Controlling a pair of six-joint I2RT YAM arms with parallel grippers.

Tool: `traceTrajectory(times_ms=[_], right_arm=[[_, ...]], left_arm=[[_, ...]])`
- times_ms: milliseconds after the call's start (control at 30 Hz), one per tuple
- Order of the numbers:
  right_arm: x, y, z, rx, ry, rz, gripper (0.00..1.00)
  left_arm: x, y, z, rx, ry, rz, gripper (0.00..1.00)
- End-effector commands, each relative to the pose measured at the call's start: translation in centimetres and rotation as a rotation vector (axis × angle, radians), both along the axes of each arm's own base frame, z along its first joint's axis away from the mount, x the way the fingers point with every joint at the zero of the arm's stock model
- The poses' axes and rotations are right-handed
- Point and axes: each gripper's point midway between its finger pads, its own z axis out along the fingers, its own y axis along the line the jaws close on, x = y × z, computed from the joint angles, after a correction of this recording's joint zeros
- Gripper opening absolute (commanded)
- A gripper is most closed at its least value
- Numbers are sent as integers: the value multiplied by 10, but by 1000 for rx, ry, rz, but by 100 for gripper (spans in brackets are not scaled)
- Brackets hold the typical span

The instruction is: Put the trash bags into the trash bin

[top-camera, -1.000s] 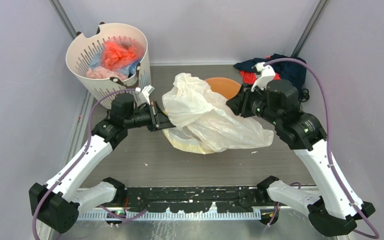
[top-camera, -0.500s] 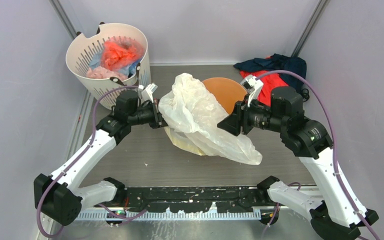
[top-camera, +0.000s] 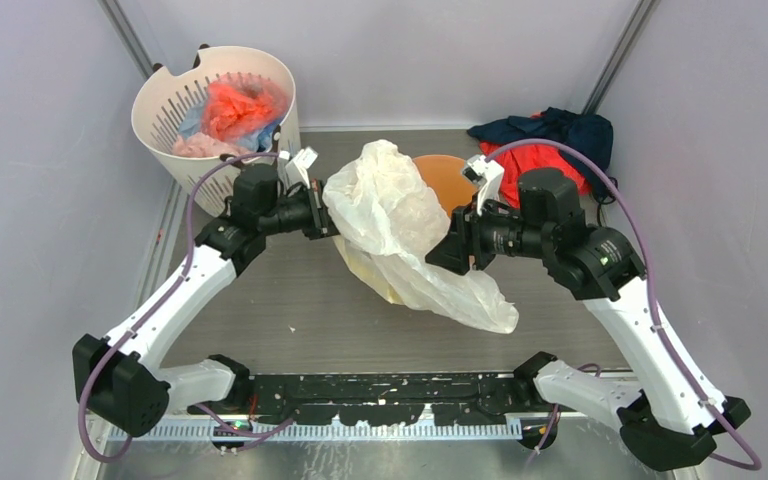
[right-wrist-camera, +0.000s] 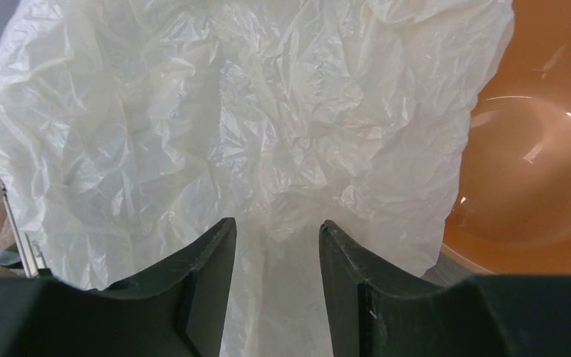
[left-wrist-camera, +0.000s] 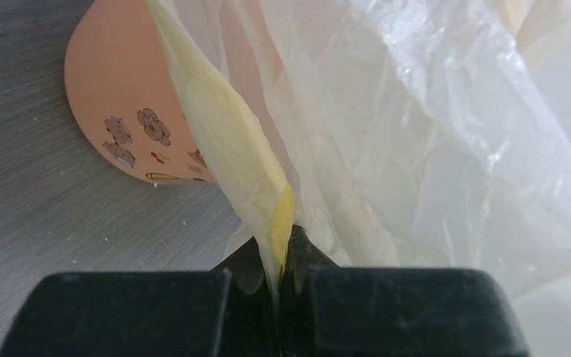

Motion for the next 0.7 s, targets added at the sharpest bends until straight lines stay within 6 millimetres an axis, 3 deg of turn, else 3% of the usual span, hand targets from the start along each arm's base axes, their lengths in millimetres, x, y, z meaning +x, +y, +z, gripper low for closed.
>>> traceTrajectory(times_ms=[0,100,300,433,667], right_arm=[[8,2,7,-35,-68,-24,51],[8,7,1,-71,-66,-16,43],[5,13,2,-77,-79,-5,3],[14,1,29,-18,-171,-108,1],[16,-31,105,155,-366,-292,1]], left_arm=[[10,-5,34,-51,-113,-16,3],[11,-6,35,-59,-114,-18,3],[12,-7,37,-64,-116,-22,3],[8,-5,37,-50,-120,-23,3],[4,3,39,-27,-133,-8,3]])
